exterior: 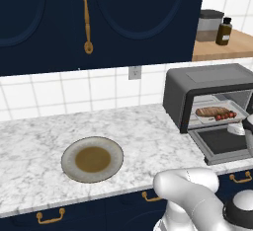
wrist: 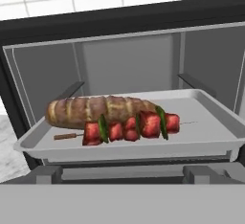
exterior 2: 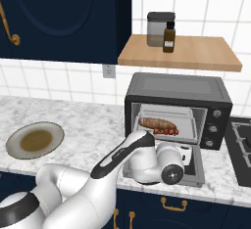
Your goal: Pick up the kebab skewer and baguette bread, and place them inside the toaster oven. Close the toaster oven door and start by setting the timer.
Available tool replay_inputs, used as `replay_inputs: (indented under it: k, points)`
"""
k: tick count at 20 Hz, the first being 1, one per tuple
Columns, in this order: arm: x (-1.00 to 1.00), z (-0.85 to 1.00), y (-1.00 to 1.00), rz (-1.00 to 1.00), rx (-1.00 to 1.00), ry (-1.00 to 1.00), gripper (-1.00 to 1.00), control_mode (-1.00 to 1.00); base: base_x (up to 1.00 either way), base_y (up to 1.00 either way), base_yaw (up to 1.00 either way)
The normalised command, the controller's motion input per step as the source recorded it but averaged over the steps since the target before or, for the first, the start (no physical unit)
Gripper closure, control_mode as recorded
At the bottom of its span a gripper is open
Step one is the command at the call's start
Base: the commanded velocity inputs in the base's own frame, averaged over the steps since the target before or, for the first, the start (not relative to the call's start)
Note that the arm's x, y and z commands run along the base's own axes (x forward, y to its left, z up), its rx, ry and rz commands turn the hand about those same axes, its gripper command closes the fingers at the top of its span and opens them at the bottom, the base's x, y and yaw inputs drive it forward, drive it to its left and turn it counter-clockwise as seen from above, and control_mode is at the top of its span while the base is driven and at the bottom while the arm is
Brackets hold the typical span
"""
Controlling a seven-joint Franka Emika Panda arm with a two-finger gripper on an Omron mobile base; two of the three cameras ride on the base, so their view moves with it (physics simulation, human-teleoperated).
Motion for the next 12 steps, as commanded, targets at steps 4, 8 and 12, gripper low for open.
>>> replay_inputs:
  k: [4,8,12]
  points:
    - [0.04,0.0,0.0,0.0,0.0,0.0,-1.0,-1.0,0.0,0.0,0.0]
    - [0.17,-0.04,0.0,0.0,0.0,0.0,-1.0,-1.0,0.0,0.0,0.0]
    - [0.16,-0.24,0.0,0.0,-0.08,-0.01,-1.0,-1.0,0.0,0.0,0.0]
